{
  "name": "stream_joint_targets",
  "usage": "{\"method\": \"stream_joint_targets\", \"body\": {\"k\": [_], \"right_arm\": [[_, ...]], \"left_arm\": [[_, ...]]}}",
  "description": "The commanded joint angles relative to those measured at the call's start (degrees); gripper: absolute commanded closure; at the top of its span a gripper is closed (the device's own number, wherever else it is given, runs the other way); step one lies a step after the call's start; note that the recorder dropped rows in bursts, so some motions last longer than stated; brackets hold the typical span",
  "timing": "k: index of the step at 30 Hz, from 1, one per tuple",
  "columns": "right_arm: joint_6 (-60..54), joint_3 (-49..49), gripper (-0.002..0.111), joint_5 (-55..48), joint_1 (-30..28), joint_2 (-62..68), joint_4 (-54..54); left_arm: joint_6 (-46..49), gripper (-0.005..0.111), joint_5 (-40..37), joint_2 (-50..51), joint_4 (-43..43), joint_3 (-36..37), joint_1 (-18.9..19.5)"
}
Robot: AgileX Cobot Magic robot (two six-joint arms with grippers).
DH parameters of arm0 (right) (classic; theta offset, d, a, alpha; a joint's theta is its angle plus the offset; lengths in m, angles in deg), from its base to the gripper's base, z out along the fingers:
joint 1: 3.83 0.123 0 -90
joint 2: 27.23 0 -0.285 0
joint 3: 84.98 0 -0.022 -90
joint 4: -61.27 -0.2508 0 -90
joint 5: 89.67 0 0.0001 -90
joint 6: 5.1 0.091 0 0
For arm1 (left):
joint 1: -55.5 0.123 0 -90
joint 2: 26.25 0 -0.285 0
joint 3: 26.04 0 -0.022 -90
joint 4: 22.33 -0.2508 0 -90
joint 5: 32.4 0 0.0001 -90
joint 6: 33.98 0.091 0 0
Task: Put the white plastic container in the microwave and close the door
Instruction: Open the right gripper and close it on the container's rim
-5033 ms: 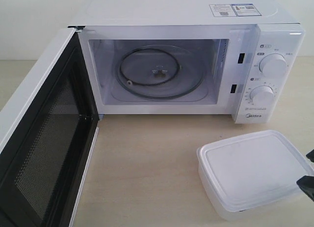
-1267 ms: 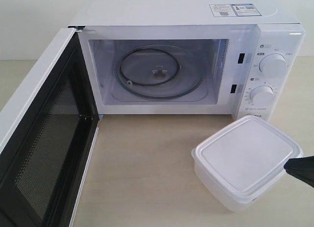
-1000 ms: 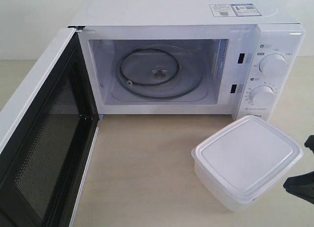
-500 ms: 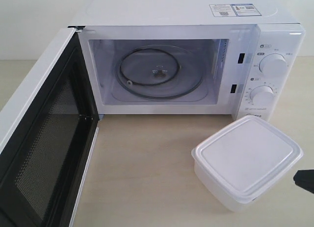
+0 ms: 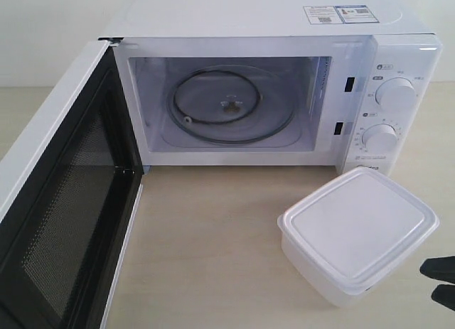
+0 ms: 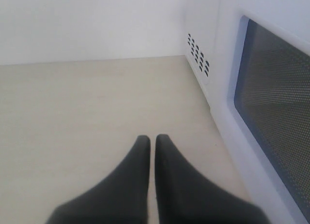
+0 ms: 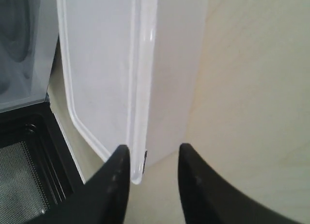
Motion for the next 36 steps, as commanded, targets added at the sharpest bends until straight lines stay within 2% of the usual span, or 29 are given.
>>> {"method": "stream_joint_targets", "body": {"k": [1,5,10,16,19,20,23,33,36], "right_arm": [[-0.27,0.08,0.067,0.95,-0.39,2.47,-3.35],[-0.39,0.08,0.067,2.01,-0.39,4.34,-5.33],[-5.79,-0.03,0.067,2.56,0.74,7.32,-12.15],[-7.19,-2.42,0.067,3.46,9.52,10.78,-17.81],[-6.93,-3.2,0.067,11.61,16.95,11.52,-21.95],[-7.38,-3.2,0.067,12.99,17.6,11.52,-22.72],[-9.21,-3.64,0.067,14.13,18.01,11.52,-27.58],[-10.93,-4.52,0.067,16.51,18.01,11.52,-27.58],[-10.19,-4.61,0.067,18.09,21.59,10.7,-27.58]], "left_arm": [[-0.43,0.102,0.09,-0.15,0.49,0.15,0.17],[-0.43,0.102,0.09,-0.15,0.49,0.15,0.17],[-0.43,0.102,0.09,-0.15,0.49,0.15,0.17],[-0.43,0.102,0.09,-0.15,0.49,0.15,0.17],[-0.43,0.102,0.09,-0.15,0.49,0.15,0.17],[-0.43,0.102,0.09,-0.15,0.49,0.15,0.17],[-0.43,0.102,0.09,-0.15,0.49,0.15,0.17],[-0.43,0.102,0.09,-0.15,0.49,0.15,0.17],[-0.43,0.102,0.09,-0.15,0.49,0.15,0.17]]}}
